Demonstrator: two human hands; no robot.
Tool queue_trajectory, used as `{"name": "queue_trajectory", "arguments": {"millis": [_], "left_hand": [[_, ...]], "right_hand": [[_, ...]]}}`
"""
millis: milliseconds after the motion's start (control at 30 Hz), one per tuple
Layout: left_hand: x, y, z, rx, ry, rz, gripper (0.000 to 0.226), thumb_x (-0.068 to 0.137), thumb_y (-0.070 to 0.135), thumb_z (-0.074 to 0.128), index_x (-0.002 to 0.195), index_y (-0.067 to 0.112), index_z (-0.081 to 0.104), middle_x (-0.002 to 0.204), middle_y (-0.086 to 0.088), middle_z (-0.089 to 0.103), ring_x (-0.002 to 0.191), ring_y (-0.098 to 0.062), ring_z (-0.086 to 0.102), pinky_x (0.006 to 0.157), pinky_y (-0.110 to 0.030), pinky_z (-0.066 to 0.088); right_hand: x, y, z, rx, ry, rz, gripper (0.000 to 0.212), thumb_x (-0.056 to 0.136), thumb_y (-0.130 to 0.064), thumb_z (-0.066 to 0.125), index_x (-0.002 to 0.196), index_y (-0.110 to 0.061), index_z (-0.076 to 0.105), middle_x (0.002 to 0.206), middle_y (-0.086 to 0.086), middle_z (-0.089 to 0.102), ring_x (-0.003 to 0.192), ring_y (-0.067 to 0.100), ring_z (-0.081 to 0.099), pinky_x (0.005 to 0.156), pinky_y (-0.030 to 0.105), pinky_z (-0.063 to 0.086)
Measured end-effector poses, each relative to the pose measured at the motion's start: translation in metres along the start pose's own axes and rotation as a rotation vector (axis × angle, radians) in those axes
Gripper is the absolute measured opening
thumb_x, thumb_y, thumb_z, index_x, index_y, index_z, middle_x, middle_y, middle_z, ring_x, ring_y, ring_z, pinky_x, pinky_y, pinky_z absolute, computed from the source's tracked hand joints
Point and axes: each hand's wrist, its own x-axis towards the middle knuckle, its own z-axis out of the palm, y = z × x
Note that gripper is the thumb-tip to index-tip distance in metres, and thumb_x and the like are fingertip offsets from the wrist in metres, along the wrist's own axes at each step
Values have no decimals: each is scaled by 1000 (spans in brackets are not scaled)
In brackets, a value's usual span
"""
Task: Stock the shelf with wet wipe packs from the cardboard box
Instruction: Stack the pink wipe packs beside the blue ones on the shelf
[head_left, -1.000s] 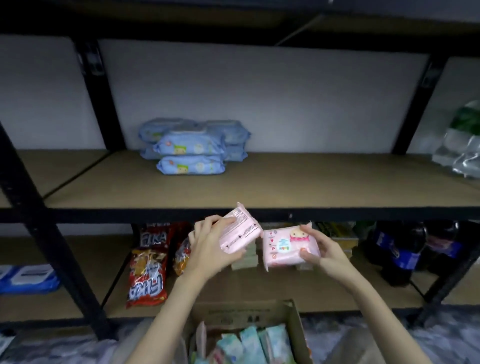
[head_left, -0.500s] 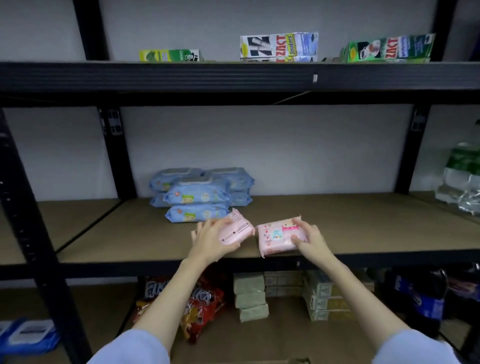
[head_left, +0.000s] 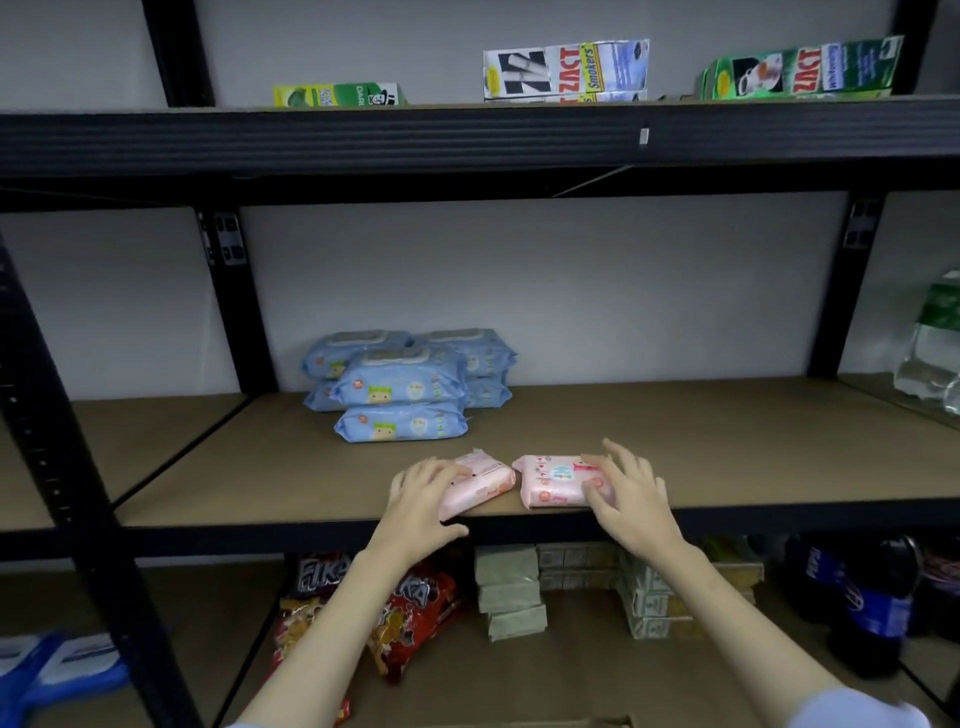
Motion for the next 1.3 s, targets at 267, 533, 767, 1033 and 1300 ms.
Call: {"name": "queue_trajectory", "arguments": {"millis": [267, 533, 767, 1033, 1300], "left_hand": [[10, -2, -19, -481, 332, -34, 27, 88, 11, 60, 113, 23, 57, 111, 4, 57, 94, -10, 58, 75, -5, 42], [20, -19, -11, -517, 32, -366, 42, 67, 61, 63, 101, 37, 55, 115, 9, 57, 115, -16, 49, 95, -31, 34], [20, -14, -10, -313, -78, -395, 32, 73, 59, 65, 101, 45, 56, 128, 6, 50, 124, -24, 35, 100, -36, 20], [22, -23, -11, -332, -54, -399, 29, 86, 43, 58, 116, 45, 57, 137, 4, 38, 130, -20, 25, 109, -37, 11], [23, -27, -9, -420, -66, -387, 32, 91, 35, 54, 122, 43, 53, 149, 1, 27, 139, -21, 23, 114, -38, 5]], "right_hand": [[-6, -1, 2, 54, -7, -56, 37, 95, -38, 43, 129, -28, 50, 140, -10, 42, 130, 12, 30, 97, 33, 29], [2, -13, 0, 3, 7, 47, 40, 87, -58, 46, 113, -29, 56, 126, -10, 48, 118, 14, 40, 88, 34, 29], [21, -31, 5, -82, -31, 200, 56, 80, -67, 47, 112, -22, 53, 119, 1, 47, 113, 24, 47, 93, 41, 33], [39, -31, -21, 6, -225, 243, 28, 90, -28, 44, 109, -30, 64, 138, 5, 41, 129, 29, 32, 104, 49, 23], [39, -17, -17, 318, -254, 170, 48, 78, -4, 46, 109, -38, 59, 144, -4, 39, 135, 24, 30, 109, 51, 19]]}}
